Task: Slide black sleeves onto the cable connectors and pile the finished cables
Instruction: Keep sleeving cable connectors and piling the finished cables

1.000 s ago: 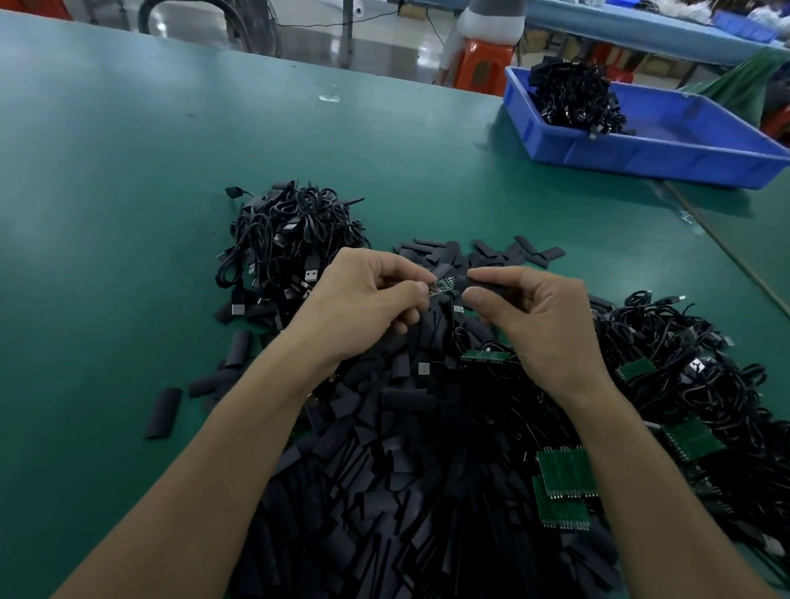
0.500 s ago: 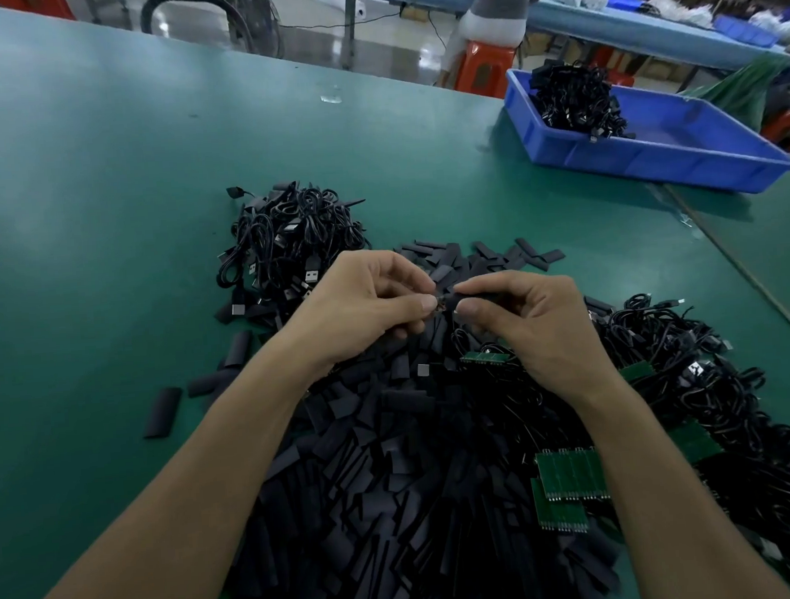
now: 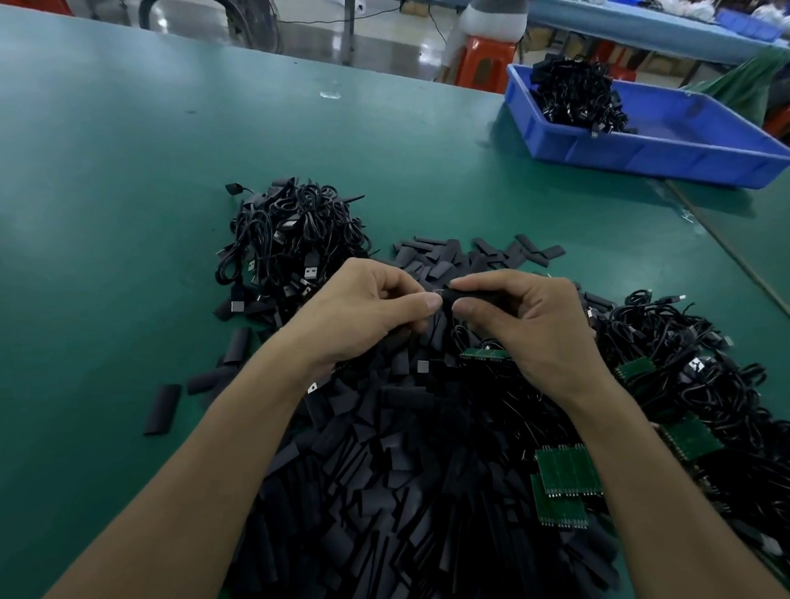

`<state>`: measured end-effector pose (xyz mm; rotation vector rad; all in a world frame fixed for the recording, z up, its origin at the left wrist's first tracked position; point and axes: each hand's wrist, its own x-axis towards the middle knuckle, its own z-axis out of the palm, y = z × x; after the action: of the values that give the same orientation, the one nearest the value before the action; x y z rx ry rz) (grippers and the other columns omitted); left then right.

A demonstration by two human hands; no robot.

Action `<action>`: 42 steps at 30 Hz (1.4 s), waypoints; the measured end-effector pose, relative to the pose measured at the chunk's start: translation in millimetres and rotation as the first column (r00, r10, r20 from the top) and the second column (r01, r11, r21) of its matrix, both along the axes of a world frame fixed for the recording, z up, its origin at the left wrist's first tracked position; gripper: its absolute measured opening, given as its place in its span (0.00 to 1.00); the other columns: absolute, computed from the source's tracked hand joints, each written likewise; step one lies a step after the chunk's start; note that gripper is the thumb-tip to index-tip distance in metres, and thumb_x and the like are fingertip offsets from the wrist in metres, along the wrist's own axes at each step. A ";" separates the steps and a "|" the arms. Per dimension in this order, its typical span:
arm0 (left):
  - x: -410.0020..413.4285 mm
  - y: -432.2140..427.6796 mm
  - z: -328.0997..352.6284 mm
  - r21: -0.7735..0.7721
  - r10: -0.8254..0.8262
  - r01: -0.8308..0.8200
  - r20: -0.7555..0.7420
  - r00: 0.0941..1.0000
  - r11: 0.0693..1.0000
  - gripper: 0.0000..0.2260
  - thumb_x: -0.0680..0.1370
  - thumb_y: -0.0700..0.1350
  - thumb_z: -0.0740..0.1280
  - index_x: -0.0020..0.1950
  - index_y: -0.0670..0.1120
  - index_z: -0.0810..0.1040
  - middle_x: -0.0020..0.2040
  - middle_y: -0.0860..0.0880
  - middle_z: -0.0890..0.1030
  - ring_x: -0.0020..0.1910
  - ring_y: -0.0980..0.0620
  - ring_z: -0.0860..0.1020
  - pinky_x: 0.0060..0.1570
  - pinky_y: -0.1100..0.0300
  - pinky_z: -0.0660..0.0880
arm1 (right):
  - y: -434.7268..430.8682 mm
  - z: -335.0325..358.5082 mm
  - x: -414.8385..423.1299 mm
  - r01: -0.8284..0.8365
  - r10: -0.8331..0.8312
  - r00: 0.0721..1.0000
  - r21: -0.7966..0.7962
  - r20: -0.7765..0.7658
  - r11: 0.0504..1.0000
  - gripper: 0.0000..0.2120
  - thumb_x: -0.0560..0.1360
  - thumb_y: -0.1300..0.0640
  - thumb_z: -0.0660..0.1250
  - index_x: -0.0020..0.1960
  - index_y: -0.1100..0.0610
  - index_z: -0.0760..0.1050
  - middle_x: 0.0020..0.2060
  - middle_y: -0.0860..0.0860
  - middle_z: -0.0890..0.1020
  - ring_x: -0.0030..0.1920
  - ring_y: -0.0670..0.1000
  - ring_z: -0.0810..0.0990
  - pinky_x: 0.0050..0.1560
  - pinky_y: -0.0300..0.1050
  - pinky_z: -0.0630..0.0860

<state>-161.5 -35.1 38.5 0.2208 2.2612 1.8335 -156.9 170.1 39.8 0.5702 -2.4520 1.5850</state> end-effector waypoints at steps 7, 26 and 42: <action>-2.0 -0.5 2.2 0.012 -0.023 0.023 0.012 1.000 1.000 0.07 0.78 0.43 0.71 0.41 0.45 0.84 0.36 0.47 0.86 0.32 0.55 0.77 0.31 0.67 0.73 | -2.2 -4.5 2.6 0.048 -0.049 0.995 -0.022 -0.082 0.999 0.06 0.73 0.53 0.73 0.49 0.44 0.83 0.36 0.45 0.85 0.34 0.47 0.83 0.41 0.42 0.82; 0.0 2.2 4.3 -0.159 -0.077 0.056 -0.130 0.989 0.986 0.09 0.79 0.43 0.69 0.40 0.43 0.84 0.24 0.54 0.75 0.20 0.58 0.62 0.22 0.68 0.58 | -3.8 -2.2 2.5 0.012 -0.012 1.000 -0.015 -0.010 1.000 0.08 0.71 0.52 0.75 0.50 0.47 0.84 0.41 0.43 0.87 0.40 0.44 0.84 0.45 0.38 0.79; 1.9 8.3 -1.9 -0.269 0.094 -0.134 -0.158 0.983 0.954 0.14 0.78 0.55 0.71 0.34 0.51 0.83 0.23 0.57 0.75 0.20 0.60 0.67 0.22 0.69 0.64 | -31.8 -10.7 8.2 0.340 -0.367 0.928 -0.259 -0.063 0.904 0.15 0.72 0.62 0.77 0.49 0.42 0.81 0.40 0.39 0.86 0.43 0.44 0.86 0.48 0.38 0.82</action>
<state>-159.6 -26.7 36.6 0.1816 2.6504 1.5673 -148.6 138.3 29.1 0.1534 -2.0873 1.6154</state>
